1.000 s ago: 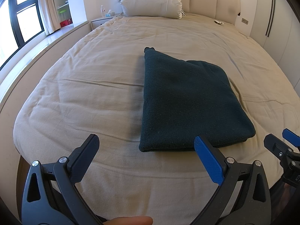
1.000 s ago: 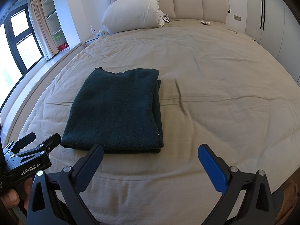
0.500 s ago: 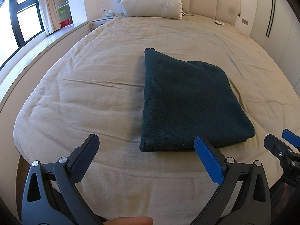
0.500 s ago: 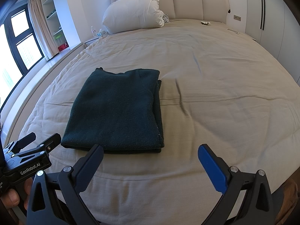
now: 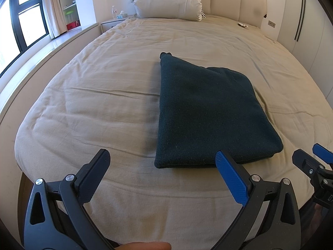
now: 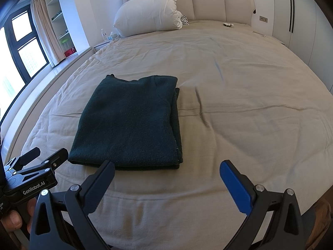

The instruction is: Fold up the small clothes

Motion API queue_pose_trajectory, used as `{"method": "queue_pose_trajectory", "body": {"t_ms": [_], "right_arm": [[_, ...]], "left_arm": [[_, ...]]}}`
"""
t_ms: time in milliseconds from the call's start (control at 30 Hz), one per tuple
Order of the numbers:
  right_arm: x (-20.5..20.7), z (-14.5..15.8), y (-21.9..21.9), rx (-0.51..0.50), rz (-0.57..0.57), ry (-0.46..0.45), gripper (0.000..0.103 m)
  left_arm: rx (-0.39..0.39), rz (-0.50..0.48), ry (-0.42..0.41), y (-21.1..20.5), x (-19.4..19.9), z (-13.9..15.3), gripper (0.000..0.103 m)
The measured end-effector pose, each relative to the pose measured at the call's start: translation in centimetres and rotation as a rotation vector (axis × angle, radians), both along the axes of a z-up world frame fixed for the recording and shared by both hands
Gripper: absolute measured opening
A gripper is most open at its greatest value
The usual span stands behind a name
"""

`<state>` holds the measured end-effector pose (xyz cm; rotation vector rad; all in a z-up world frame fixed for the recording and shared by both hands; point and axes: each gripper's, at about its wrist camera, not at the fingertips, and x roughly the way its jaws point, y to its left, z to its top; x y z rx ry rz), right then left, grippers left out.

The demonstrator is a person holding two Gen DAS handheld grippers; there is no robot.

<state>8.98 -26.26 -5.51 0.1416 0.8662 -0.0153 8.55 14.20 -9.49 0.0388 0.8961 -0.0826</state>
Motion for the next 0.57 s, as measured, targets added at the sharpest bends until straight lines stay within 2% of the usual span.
{"method": "queue_pose_trajectory", "body": {"t_ms": [567], "right_arm": [[-0.22,-0.04,0.43,0.002,0.0,0.003,0.103]], "left_arm": [[-0.003,0.002,0.0,0.15,-0.29,-0.03,0.103]]}}
